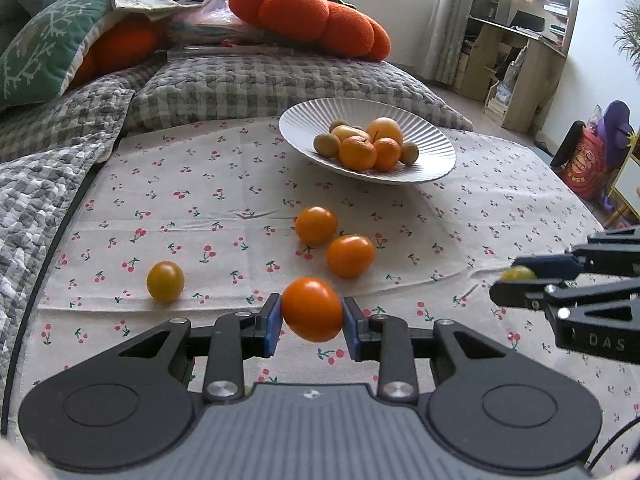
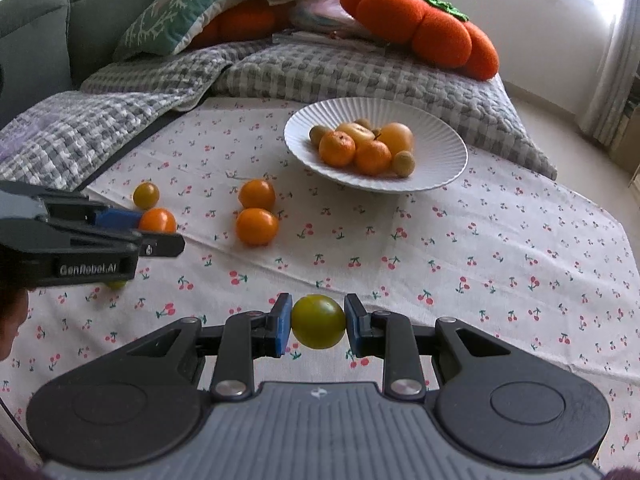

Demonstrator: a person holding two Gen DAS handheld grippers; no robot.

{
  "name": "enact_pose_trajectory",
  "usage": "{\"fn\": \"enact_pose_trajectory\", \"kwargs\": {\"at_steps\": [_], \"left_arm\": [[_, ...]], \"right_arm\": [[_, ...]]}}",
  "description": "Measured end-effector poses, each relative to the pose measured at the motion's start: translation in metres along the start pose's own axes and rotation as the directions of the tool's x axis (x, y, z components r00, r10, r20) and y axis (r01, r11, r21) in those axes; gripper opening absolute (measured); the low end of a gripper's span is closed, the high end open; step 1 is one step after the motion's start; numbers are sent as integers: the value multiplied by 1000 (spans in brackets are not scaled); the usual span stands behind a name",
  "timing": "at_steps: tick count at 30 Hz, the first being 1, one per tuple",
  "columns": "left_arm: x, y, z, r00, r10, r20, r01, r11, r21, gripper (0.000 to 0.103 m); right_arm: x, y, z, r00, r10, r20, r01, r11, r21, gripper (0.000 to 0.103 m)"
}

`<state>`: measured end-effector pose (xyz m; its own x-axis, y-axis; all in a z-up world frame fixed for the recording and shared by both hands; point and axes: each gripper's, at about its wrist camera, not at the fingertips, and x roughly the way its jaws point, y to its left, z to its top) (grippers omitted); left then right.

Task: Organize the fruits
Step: 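Carry both cherry tomatoes toward the white plate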

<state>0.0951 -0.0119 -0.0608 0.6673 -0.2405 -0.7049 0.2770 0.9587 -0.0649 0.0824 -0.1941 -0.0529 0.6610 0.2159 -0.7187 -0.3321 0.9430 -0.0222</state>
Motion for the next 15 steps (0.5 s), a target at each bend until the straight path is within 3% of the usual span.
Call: {"fn": "enact_pose_trajectory", "kwargs": {"at_steps": [15], "left_arm": [[8, -4, 23, 1000, 26, -13, -25, 998, 58, 25]], "right_arm": [[7, -16, 35, 999, 16, 35, -16, 1000, 0, 25]]}}
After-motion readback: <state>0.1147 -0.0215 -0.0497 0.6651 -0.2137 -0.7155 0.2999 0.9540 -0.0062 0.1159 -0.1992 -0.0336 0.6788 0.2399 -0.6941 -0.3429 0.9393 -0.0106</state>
